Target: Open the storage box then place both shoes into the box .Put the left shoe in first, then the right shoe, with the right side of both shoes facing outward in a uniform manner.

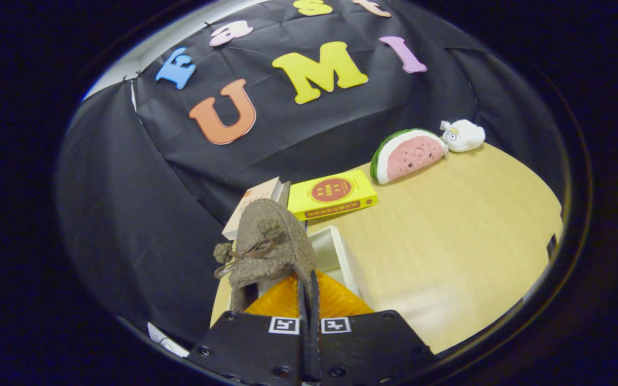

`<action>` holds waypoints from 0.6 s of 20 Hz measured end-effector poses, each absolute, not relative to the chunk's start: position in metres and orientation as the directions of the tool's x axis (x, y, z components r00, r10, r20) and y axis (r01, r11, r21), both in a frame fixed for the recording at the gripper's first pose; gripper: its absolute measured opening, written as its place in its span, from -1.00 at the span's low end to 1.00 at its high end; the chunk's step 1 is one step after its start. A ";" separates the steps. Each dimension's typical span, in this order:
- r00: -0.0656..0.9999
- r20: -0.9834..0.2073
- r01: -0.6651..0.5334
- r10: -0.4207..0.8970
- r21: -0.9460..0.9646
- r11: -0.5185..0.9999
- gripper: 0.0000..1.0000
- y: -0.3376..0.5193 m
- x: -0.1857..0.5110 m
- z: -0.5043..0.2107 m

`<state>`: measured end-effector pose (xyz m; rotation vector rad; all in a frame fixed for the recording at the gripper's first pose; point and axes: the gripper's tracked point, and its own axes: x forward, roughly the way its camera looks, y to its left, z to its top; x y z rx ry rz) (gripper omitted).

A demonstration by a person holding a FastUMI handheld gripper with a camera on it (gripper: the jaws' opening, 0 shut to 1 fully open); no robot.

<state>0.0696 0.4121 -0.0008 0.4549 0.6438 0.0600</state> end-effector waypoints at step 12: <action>0.797 -0.590 0.126 0.126 0.366 0.922 -0.64 0.410 0.052 -0.030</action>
